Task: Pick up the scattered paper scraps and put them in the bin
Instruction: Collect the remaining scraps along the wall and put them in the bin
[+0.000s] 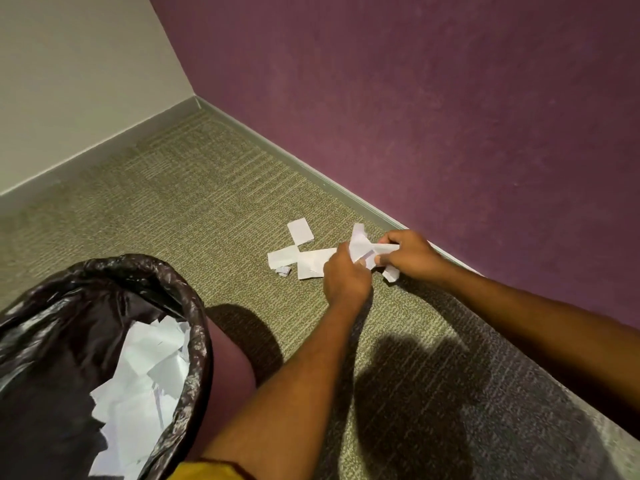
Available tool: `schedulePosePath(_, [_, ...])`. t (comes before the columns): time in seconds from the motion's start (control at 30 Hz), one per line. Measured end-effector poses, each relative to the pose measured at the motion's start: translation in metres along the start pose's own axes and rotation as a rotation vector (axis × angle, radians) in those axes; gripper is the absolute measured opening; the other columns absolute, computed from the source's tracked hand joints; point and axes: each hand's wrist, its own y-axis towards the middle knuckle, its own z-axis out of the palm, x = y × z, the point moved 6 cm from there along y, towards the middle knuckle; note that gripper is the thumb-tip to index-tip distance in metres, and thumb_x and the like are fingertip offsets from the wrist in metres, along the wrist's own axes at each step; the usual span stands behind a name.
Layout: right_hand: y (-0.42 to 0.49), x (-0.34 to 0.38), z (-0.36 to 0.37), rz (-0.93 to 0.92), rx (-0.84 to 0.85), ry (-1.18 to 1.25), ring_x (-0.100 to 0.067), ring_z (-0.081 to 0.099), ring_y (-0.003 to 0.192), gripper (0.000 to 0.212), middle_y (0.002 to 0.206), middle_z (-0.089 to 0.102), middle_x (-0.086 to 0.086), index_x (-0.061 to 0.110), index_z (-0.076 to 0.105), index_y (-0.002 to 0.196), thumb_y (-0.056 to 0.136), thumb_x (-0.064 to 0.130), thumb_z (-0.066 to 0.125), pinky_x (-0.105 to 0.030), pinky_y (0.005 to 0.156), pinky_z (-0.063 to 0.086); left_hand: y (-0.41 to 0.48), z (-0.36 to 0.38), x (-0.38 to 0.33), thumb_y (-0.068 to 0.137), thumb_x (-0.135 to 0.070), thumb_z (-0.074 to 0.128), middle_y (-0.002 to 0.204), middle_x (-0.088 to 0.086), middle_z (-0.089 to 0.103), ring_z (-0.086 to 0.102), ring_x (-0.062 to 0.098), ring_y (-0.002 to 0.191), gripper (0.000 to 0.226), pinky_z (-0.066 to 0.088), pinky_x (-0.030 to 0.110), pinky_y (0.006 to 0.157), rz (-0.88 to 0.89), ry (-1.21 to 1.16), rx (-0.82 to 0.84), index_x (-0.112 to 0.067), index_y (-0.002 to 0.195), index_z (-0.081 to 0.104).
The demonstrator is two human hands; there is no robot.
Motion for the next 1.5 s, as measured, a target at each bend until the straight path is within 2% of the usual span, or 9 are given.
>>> schedulePosePath(0.13, [-0.008,0.014,0.001,0.055,0.026,0.169,-0.025,0.074,0.076,0.017,0.091,0.080,-0.012,0.012,0.074,0.092,0.078,0.004,0.081,-0.045,0.074,0.063,-0.015,-0.005,0.002,0.094,-0.029,0.067,0.124,0.004,0.075,0.071,0.028,0.112,0.043,0.059,0.048,0.101,-0.212,-0.467,0.050,-0.023,0.137,0.065])
schedulePosePath(0.27, [-0.022,0.034,0.001,0.086,0.108,0.325,-0.041,0.080,0.094,0.021,0.106,0.078,-0.023,0.001,0.071,0.108,0.089,-0.006,0.076,-0.053,0.083,0.067,-0.020,-0.002,0.007,0.086,-0.030,0.062,0.115,0.004,0.079,0.077,0.027,0.106,0.043,0.064,0.052,0.094,-0.285,-0.766,0.089,-0.024,0.129,0.068])
schedulePosePath(0.4, [-0.033,0.057,-0.005,0.091,0.153,0.423,-0.035,0.081,0.091,0.024,0.113,0.076,-0.023,0.002,0.071,0.112,0.090,-0.007,0.076,-0.043,0.075,0.069,-0.033,-0.018,-0.003,0.091,-0.029,0.060,0.117,0.005,0.079,0.076,0.027,0.105,0.040,0.064,0.053,0.093,-0.270,-0.908,0.045,-0.026,0.130,0.068])
schedulePosePath(0.67, [-0.064,0.110,-0.026,0.071,0.327,0.705,-0.050,0.074,0.110,0.037,0.120,0.075,-0.030,0.001,0.068,0.128,0.092,-0.009,0.073,-0.054,0.086,0.062,-0.068,-0.053,-0.030,0.106,-0.045,0.058,0.122,0.001,0.079,0.073,0.028,0.117,0.033,0.056,0.046,0.096,-0.340,-1.184,-0.017,-0.029,0.133,0.070])
schedulePosePath(0.77, [-0.079,0.137,-0.037,0.009,0.349,0.725,-0.052,0.072,0.115,0.042,0.122,0.074,-0.031,0.002,0.067,0.130,0.090,-0.007,0.074,-0.056,0.090,0.061,-0.087,-0.081,-0.051,0.108,-0.041,0.058,0.116,-0.004,0.077,0.070,0.017,0.103,0.029,0.054,0.036,0.087,-0.341,-1.249,-0.049,-0.028,0.130,0.070])
schedulePosePath(0.9, [-0.100,0.177,-0.050,-0.084,0.364,0.743,-0.042,0.072,0.112,0.049,0.120,0.075,-0.023,0.002,0.066,0.132,0.084,-0.004,0.074,-0.054,0.092,0.062,-0.114,-0.123,-0.080,0.107,-0.037,0.062,0.101,-0.011,0.079,0.071,0.014,0.094,0.024,0.056,0.039,0.089,-0.289,-1.325,-0.101,-0.026,0.124,0.073])
schedulePosePath(1.17, [-0.150,0.256,-0.030,-0.196,0.490,0.797,-0.039,0.076,0.108,0.058,0.131,0.072,-0.023,-0.001,0.060,0.143,0.086,-0.002,0.069,-0.045,0.085,0.068,-0.174,-0.224,-0.092,0.105,-0.038,0.066,0.115,0.000,0.081,0.074,0.013,0.101,0.021,0.060,0.033,0.090,-0.222,-1.442,-0.181,-0.031,0.123,0.074])
schedulePosePath(1.33, [-0.182,0.307,0.012,-0.254,0.664,0.729,-0.041,0.078,0.106,0.049,0.124,0.075,-0.026,0.003,0.063,0.138,0.090,-0.003,0.067,-0.044,0.087,0.067,-0.208,-0.272,-0.062,0.102,-0.032,0.066,0.122,0.003,0.081,0.073,0.019,0.111,0.030,0.057,0.044,0.108,-0.241,-1.694,-0.268,-0.022,0.129,0.074])
schedulePosePath(1.5, [-0.199,0.338,0.058,-0.284,0.776,0.573,-0.042,0.076,0.113,0.045,0.123,0.076,-0.026,0.005,0.063,0.138,0.094,-0.005,0.071,-0.047,0.093,0.063,-0.216,-0.284,-0.031,0.100,-0.056,0.061,0.106,0.014,0.071,0.063,0.028,0.094,0.053,0.050,0.048,0.115,-0.353,-1.942,-0.394,-0.010,0.123,0.071])
